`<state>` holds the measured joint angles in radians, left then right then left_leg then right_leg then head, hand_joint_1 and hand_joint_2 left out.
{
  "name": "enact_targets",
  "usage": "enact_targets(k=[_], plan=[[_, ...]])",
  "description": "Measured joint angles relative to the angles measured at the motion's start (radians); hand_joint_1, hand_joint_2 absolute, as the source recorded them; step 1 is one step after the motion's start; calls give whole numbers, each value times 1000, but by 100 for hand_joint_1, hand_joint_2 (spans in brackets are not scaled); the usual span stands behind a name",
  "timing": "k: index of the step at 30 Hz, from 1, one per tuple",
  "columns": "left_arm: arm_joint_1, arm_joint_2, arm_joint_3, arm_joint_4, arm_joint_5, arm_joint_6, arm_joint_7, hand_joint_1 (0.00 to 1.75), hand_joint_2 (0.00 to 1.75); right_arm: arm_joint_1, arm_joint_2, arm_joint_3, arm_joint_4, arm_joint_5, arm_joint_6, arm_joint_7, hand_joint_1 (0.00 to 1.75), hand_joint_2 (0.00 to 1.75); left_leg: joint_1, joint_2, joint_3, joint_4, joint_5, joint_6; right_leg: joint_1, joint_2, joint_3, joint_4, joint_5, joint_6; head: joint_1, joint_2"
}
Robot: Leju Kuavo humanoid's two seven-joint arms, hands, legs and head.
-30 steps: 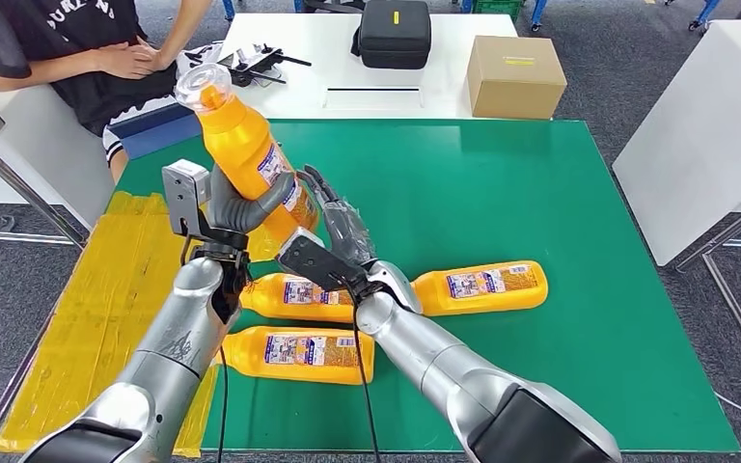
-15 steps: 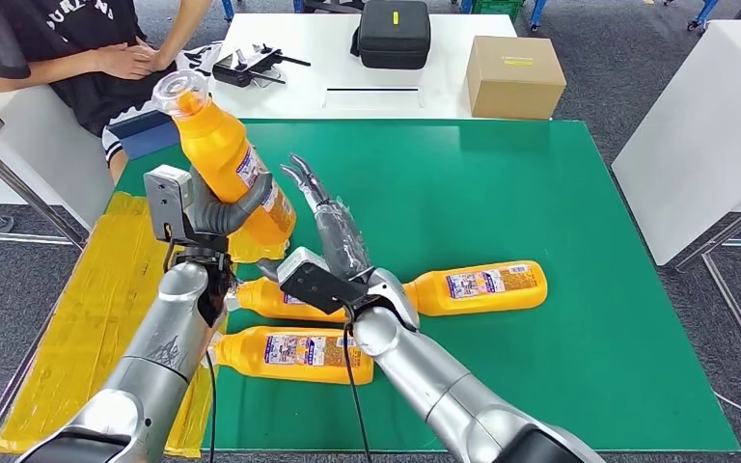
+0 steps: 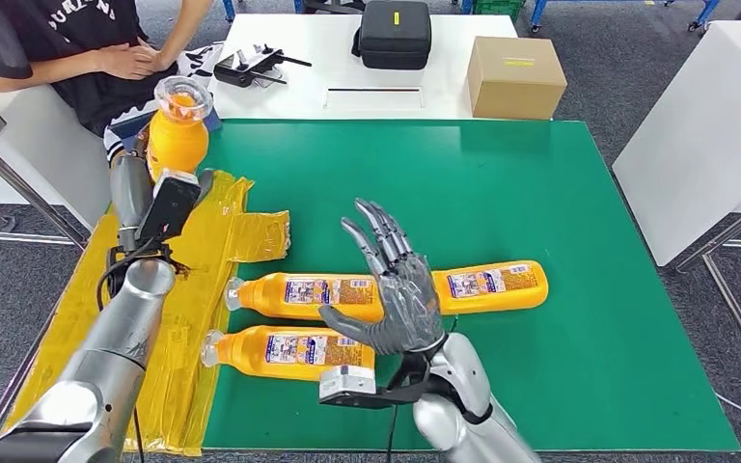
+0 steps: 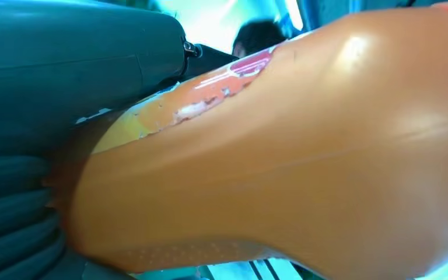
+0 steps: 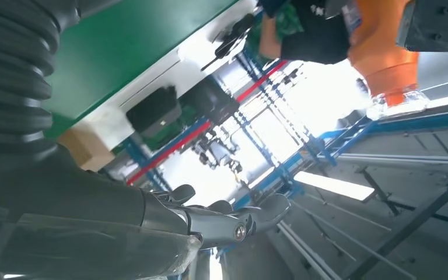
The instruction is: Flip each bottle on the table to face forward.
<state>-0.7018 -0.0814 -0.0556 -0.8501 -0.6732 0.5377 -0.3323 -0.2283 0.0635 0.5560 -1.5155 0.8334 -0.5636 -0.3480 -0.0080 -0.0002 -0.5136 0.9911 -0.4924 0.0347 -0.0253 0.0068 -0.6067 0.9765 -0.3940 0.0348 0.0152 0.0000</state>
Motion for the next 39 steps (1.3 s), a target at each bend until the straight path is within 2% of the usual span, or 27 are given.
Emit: enact_targets(k=[3,9,12,16,19,23,28,36,39], plan=[[-42,20,3,54,-133,64,63,175,175,36,-38,-16,-41,50,-24,33,0,175,0,0,0,0,0,0,0,0,0,0,0,0,0,0],[-148,62,-5,198,-501,146,286,175,175,121,-109,-85,-129,137,-52,96,0,175,0,0,0,0,0,0,0,0,0,0,0,0,0,0],[-192,80,-15,255,-654,152,382,175,175,152,-142,-126,-169,143,-58,105,0,175,0,0,0,0,0,0,0,0,0,0,0,0,0,0],[-246,106,-29,321,-786,124,470,175,175,187,-192,-185,-218,122,-72,105,0,175,0,0,0,0,0,0,0,0,0,0,0,0,0,0],[-277,124,-39,360,-841,100,507,175,175,216,-219,-223,-249,108,-80,103,0,175,0,0,0,0,0,0,0,0,0,0,0,0,0,0],[-305,143,-50,400,-883,64,547,124,175,252,-246,-268,-287,100,-83,104,0,175,0,0,0,0,0,0,0,0,0,0,0,0,0,0],[-332,157,-56,442,-895,9,573,124,175,295,-270,-325,-327,100,-69,120,0,175,0,0,0,0,0,0,0,0,0,0,0,0,0,0],[-344,165,-57,466,-897,1,575,124,175,321,-285,-369,-357,98,-63,122,0,175,0,1,0,0,0,0,0,0,0,0,0,0,0,0],[-345,165,-57,469,-897,1,575,31,175,324,-288,-372,-361,98,-63,122,0,175,0,1,0,0,0,0,0,0,0,0,0,0,0,0]])
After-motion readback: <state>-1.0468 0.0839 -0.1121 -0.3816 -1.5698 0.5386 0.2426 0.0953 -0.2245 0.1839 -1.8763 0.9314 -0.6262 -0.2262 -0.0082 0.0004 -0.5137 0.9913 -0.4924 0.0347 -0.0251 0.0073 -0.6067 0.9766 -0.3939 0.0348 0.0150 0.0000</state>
